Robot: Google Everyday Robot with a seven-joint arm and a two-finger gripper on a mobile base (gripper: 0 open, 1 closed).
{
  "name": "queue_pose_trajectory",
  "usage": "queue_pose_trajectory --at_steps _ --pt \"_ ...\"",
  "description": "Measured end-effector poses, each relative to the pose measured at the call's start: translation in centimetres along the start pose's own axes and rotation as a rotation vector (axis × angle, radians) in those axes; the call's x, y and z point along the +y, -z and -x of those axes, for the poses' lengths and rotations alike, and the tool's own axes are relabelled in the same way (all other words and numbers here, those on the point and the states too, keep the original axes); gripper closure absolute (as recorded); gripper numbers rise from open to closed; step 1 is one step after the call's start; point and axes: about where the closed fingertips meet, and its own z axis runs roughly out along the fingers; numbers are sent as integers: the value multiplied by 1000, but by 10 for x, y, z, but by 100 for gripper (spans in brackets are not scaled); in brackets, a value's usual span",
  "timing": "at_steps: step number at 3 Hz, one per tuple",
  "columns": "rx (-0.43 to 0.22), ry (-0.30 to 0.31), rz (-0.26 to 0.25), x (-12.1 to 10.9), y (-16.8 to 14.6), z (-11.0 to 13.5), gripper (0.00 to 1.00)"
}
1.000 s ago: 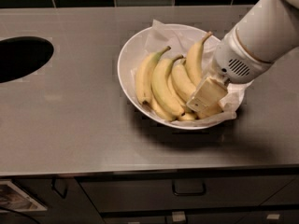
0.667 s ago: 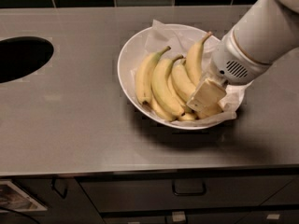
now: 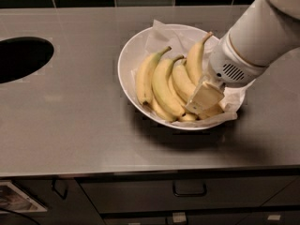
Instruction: Pick banana from white bowl
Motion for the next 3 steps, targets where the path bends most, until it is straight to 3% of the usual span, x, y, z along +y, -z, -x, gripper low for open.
queue_pose_trajectory --at_steps 2,3 --pt "37 3 -4 3 -8 -5 44" --pt "62 5 -3 3 -13 -8 60"
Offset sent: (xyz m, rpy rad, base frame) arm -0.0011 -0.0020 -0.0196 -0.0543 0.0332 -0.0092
